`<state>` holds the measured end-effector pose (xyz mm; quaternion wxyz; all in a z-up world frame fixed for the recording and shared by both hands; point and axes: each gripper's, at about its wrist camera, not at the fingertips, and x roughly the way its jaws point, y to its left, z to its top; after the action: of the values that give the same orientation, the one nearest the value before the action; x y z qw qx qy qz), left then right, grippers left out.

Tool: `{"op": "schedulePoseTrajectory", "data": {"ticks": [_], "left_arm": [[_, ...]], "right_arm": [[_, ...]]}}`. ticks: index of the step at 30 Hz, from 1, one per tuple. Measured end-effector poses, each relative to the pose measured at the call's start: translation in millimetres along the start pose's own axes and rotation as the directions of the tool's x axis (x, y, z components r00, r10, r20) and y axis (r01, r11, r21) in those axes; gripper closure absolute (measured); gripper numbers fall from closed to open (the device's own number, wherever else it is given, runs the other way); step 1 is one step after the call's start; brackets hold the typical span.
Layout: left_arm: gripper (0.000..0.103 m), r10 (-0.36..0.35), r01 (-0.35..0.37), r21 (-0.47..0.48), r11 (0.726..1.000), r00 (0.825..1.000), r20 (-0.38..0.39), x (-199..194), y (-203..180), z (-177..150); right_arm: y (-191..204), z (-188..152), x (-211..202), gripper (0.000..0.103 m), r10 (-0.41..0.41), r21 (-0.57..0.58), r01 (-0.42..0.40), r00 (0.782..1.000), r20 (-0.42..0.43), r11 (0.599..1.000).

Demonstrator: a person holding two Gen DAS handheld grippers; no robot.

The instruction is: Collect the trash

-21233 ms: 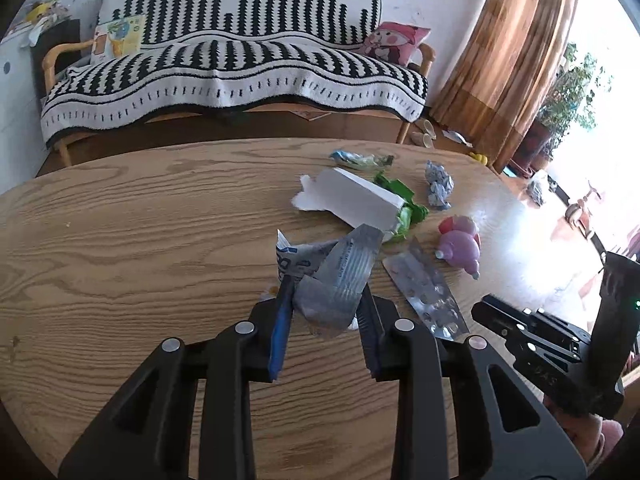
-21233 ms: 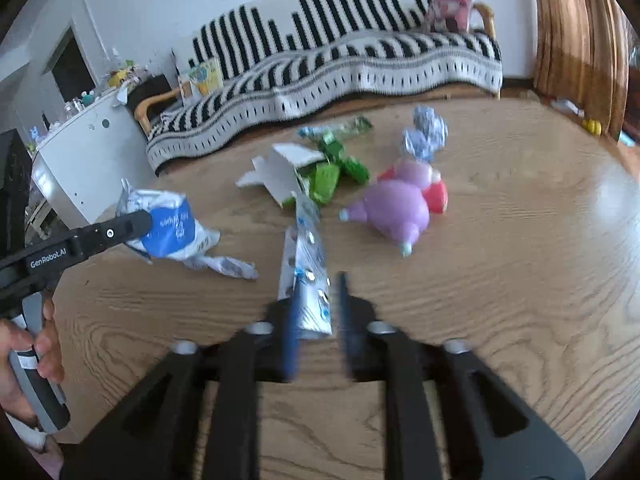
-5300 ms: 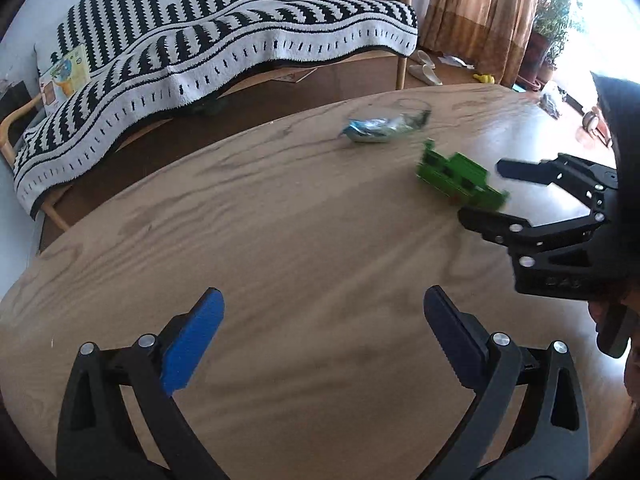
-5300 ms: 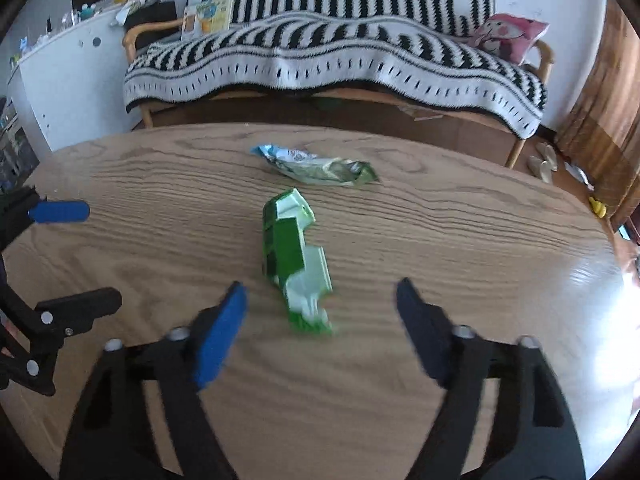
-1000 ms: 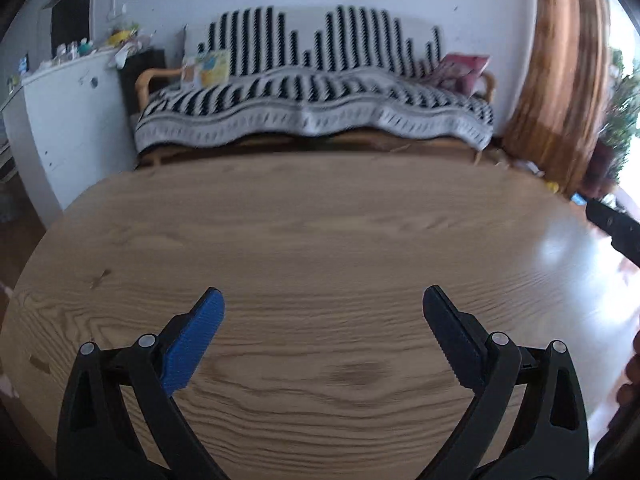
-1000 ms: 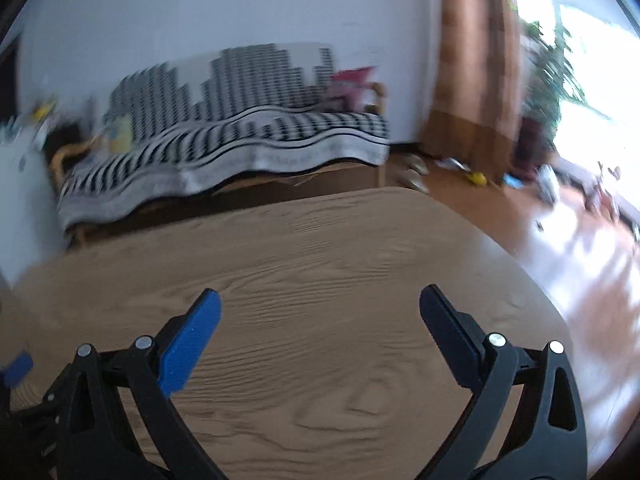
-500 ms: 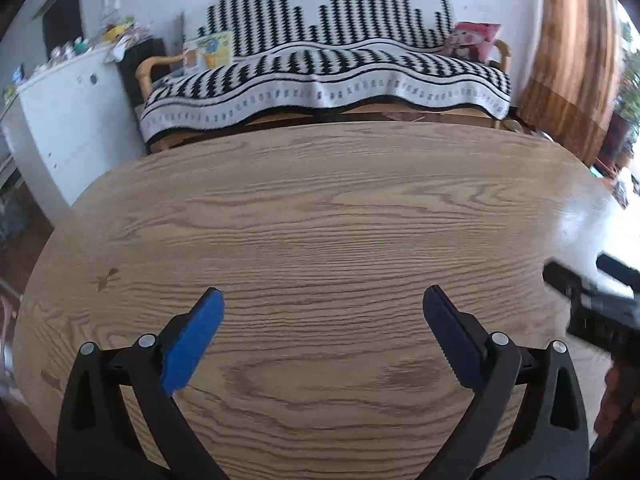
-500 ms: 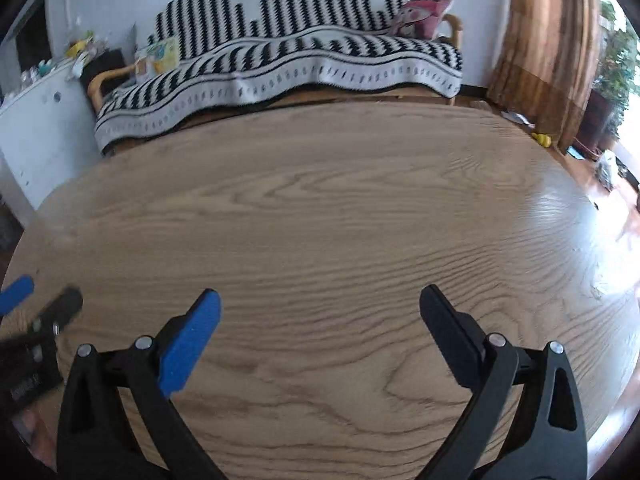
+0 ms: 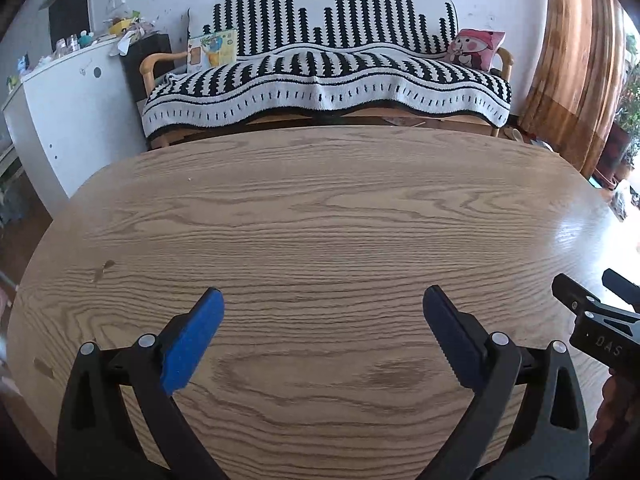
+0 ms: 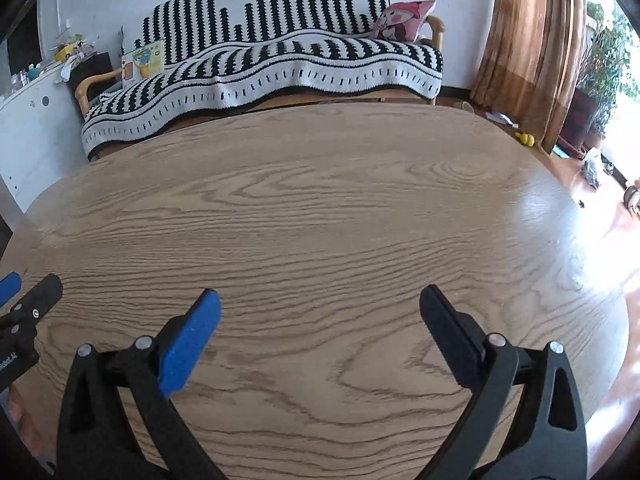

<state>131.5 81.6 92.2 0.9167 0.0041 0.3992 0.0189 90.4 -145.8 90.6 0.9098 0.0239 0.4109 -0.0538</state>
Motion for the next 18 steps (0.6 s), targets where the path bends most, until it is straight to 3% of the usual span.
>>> {"op": "schedulePoseTrajectory", "data": {"ticks": [11,18], "left_arm": [[0.006,0.0,0.0,0.005,1.0,1.0,-0.002,1.0,-0.3,1.6],[0.006,-0.05,0.05,-0.053,0.997,0.999,0.009,-2.7,5.2,1.4]], "right_arm": [[1.8,-3.5,4.5,0.007,0.023,0.003,-0.023,1.0,-0.021,1.0],[2.1,-4.3,5.5,0.007,0.038,0.001,-0.038,0.999,-0.032,0.999]]}}
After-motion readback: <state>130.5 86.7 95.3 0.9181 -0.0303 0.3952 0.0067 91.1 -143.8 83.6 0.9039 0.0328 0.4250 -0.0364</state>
